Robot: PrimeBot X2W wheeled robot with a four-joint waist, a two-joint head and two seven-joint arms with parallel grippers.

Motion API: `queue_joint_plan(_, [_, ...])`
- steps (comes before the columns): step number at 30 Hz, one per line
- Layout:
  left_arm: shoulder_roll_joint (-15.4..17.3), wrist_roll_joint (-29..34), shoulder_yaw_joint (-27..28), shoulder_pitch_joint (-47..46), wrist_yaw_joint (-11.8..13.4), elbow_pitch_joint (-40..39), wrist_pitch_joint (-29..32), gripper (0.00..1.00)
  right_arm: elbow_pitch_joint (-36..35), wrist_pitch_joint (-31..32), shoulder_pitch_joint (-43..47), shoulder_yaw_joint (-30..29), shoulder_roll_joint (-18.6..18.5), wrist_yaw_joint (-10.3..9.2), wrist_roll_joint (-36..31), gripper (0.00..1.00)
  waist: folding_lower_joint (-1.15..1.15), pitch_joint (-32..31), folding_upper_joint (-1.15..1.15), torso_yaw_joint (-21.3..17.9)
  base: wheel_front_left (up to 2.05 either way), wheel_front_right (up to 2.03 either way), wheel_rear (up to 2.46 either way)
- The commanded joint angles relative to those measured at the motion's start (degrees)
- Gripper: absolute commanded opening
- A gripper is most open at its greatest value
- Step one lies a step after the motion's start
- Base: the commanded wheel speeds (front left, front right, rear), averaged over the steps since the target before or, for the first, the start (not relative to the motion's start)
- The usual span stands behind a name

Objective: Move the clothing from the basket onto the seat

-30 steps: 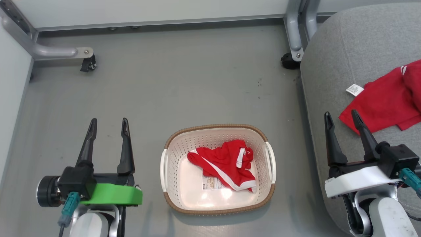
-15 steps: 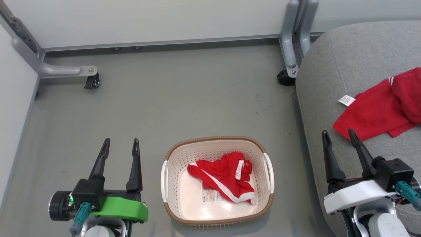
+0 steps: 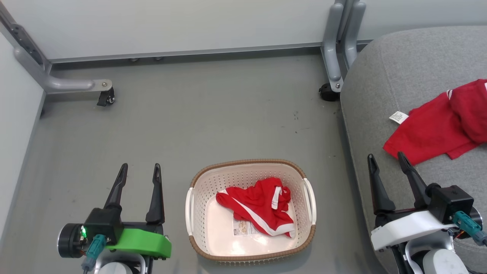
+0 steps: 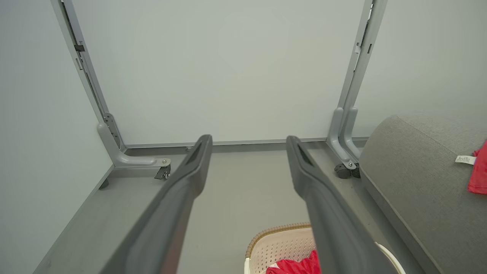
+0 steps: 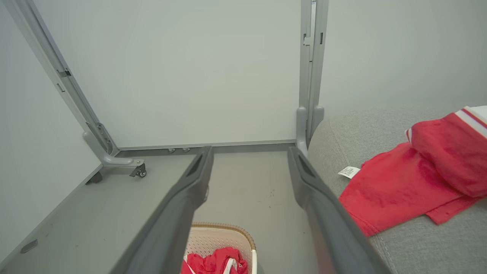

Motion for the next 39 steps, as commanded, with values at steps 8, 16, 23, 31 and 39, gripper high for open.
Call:
queue_joint_plan(8, [-0.6,1.4,1.0,-0.4,0.0,0.2,0.0,1.0,-0.5,0.1,-0.3,0.1,0.0,-0.02,-0.3,1.0,0.0,0.6,0.0,0.3,0.0,0.0,0.0])
queue_joint_plan(16, [-1.1,2.2,-0.5,-4.8,-0.2,0.4,0.0,1.0,-2.3,-0.1,-2.5,-0.2,-0.2,-0.02,-0.4,1.0,0.0,5.8,0.0,1.4,0.0,0.0,0.0])
queue_joint_plan(23, [-1.5,0.4,-6.9,-12.3,-1.0,0.8,0.0,1.0,-5.5,0.0,-7.2,0.0,-1.8,-0.02,-0.5,1.0,0.0,15.5,0.0,1.7,0.0,0.0,0.0])
queue_joint_plan(31, [-1.4,-1.9,-16.4,-21.0,-0.1,5.6,0.0,1.0,-8.0,-1.1,-13.8,1.5,-3.5,-0.02,-0.5,1.0,0.0,27.0,0.0,0.0,0.0,0.0,0.0])
queue_joint_plan(39, [-1.4,-3.4,-24.2,-30.2,0.2,13.4,0.0,1.0,-10.0,-2.9,-19.8,3.1,-4.4,-0.02,-0.2,1.0,0.0,37.4,0.0,-2.8,0.0,0.0,0.0])
